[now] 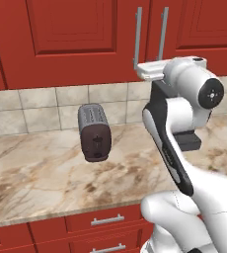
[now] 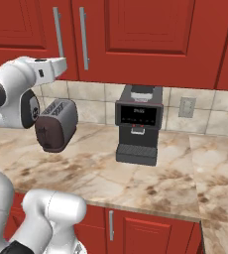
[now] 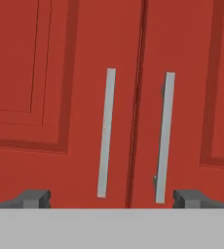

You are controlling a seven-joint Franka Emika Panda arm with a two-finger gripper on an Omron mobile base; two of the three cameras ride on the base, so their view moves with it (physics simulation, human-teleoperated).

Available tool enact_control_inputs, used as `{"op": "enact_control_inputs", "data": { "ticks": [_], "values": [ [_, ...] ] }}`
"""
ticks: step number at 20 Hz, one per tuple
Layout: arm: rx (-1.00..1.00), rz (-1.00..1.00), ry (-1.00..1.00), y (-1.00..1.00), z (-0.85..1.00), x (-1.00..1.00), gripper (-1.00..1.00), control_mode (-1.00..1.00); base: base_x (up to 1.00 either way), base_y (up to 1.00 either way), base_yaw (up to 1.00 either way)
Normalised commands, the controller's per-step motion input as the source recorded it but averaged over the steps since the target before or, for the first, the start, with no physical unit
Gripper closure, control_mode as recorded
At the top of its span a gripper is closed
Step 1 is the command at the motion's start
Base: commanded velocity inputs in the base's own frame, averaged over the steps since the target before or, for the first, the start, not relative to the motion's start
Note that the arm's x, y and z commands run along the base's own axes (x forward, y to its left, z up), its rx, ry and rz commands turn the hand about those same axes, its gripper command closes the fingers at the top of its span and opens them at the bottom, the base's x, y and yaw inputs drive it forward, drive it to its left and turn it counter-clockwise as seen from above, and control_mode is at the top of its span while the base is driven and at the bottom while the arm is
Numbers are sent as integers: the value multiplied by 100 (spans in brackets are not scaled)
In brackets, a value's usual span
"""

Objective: Open the cabinet directly in front. Then move the liquor and the mug to the dining counter with the jar on it.

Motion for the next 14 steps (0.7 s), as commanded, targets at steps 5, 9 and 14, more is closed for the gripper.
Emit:
{"op": "enact_control_inputs", "data": {
  "ticks": [5, 9, 14],
  "values": [
    [0, 0, 12, 11, 0, 88, -100, -100, 0, 0, 0],
    [0, 0, 13, 16, 0, 96, -100, -100, 0, 0, 0],
    [5, 0, 14, 12, 0, 99, -100, -100, 0, 0, 0]
  ]
}}
